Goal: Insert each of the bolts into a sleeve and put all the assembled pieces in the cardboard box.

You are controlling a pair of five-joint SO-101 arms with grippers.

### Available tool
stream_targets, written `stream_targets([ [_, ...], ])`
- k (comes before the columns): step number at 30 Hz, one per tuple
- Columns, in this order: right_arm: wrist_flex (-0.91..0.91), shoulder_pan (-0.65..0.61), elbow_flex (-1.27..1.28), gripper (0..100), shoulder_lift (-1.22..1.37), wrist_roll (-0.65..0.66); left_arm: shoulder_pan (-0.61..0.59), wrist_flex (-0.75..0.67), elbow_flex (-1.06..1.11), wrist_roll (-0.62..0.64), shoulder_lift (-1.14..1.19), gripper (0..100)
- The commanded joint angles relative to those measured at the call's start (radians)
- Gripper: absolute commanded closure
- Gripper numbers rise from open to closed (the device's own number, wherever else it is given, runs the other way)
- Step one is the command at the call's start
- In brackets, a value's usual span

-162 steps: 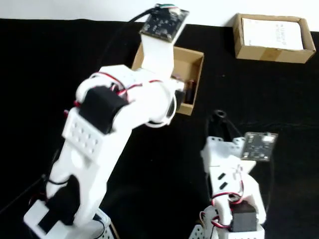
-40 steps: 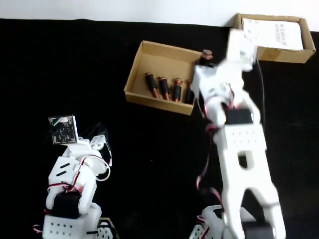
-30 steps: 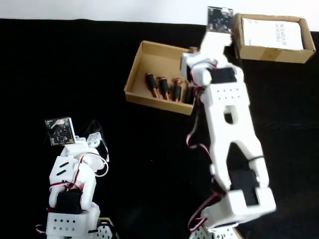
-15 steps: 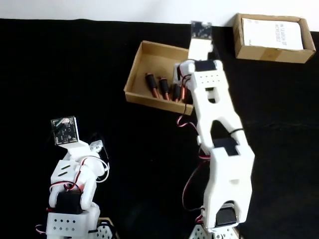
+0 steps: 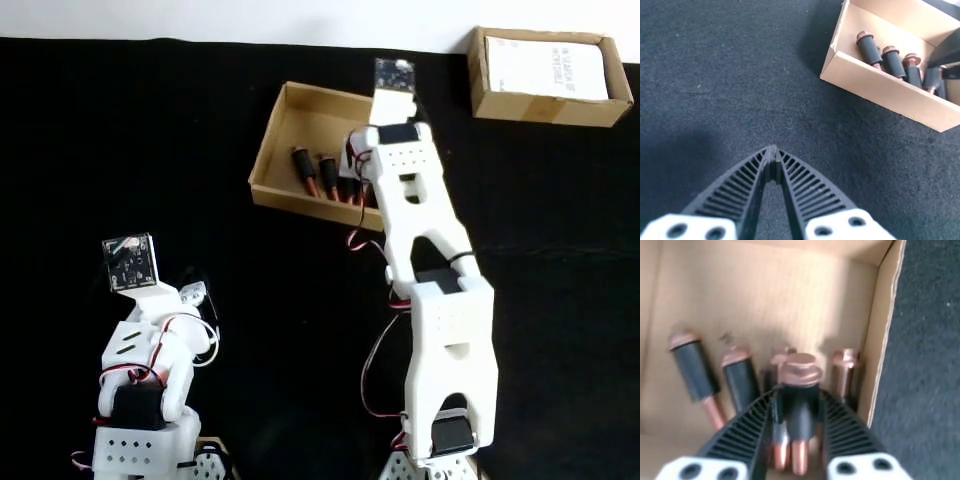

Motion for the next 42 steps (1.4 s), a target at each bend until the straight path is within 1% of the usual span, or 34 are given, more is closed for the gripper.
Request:
stream_targets([
  [1, 0.148, -0.018, -0.09, 78.6, -0.117, -0.011, -0.007, 0.002, 0.018, -0.002, -0.007, 99],
  [3, 0.236, -0.013, -0.128, 81.7, -0.176, -0.012, -0.007, 0.002, 0.018, -0.002, -0.002, 99],
  [4, 0.285, -0.012, -0.148, 84.8, -0.211, -0.012, -0.007, 0.002, 0.018, -0.002, -0.001, 99],
  [7, 0.43, -0.01, -0.225, 99.8, -0.343, -0.012, -0.007, 0.002, 0.018, -0.002, 0.002, 99],
  [9, 0.513, -0.01, -0.275, 97.2, -0.438, -0.012, -0.007, 0.002, 0.018, -0.002, 0.002, 99],
  [13, 0.605, -0.01, -0.331, 99.2, -0.615, -0.012, -0.007, 0.002, 0.018, -0.002, 0.002, 99],
  [18, 0.631, -0.01, -0.318, 99.2, -0.805, -0.012, -0.007, 0.005, 0.018, -0.002, 0.004, 99],
  [21, 0.631, -0.016, -0.248, 99.2, -0.946, -0.012, -0.007, 0.008, 0.018, -0.002, 0.004, 99],
  [24, 0.631, -0.045, -0.133, 99.2, -1.107, -0.008, -0.007, 0.011, 0.018, -0.002, 0.004, 99],
  [28, 0.628, -0.064, 0.058, 99.2, -1.325, -0.011, -0.007, 0.055, 0.018, -0.002, 0.004, 99],
  [34, 0.613, -0.059, 0.415, 99.2, -1.606, -0.006, -0.007, 0.178, 0.018, -0.002, 0.002, 99],
  [38, 0.492, -0.059, 0.782, 99.2, -1.75, -0.006, -0.007, 0.226, 0.018, -0.002, 0.002, 99],
  [40, 0.387, -0.051, 0.992, 99.2, -1.814, -0.006, -0.007, 0.247, 0.018, -0.002, 0.002, 99],
  [42, 0.246, -0.019, 1.208, 99.2, -1.876, -0.005, -0.008, 0.275, 0.018, -0.002, 0.002, 99],
])
